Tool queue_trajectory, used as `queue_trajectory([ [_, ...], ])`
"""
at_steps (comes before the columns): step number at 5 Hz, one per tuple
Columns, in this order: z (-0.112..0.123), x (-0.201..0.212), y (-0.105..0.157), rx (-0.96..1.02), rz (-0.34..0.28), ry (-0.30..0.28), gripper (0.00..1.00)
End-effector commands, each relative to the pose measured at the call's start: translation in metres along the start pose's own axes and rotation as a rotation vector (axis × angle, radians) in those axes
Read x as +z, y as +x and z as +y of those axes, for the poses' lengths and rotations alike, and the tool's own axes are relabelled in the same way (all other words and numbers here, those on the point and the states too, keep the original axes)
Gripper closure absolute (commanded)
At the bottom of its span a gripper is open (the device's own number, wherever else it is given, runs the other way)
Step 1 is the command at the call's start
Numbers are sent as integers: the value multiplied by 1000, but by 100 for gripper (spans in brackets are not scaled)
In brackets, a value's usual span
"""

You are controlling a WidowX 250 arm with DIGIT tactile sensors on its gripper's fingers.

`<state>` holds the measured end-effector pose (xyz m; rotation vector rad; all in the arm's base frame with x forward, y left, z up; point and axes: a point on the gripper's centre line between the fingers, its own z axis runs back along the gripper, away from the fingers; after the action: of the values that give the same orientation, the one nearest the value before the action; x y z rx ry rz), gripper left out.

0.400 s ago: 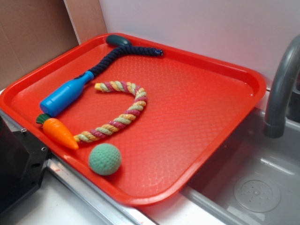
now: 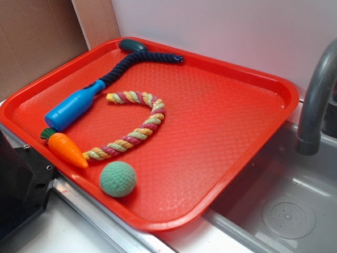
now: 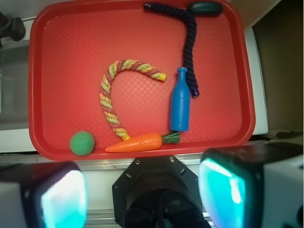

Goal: Grab the blue bottle.

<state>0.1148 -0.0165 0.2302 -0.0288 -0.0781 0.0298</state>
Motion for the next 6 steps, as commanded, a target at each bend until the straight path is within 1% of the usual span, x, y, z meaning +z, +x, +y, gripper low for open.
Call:
queue_trajectory([
  [1,19,-61,11,-117,2,20,0],
  [2,38,-94,15,-89,35,10,0],
  [3,57,-126,18,63,-23,-41,0],
  [4,63,-145,30,96,8,5,0],
  [5,65,-168,41,101,8,66,0],
  [6,63,-183,48,95,36,64,0],
])
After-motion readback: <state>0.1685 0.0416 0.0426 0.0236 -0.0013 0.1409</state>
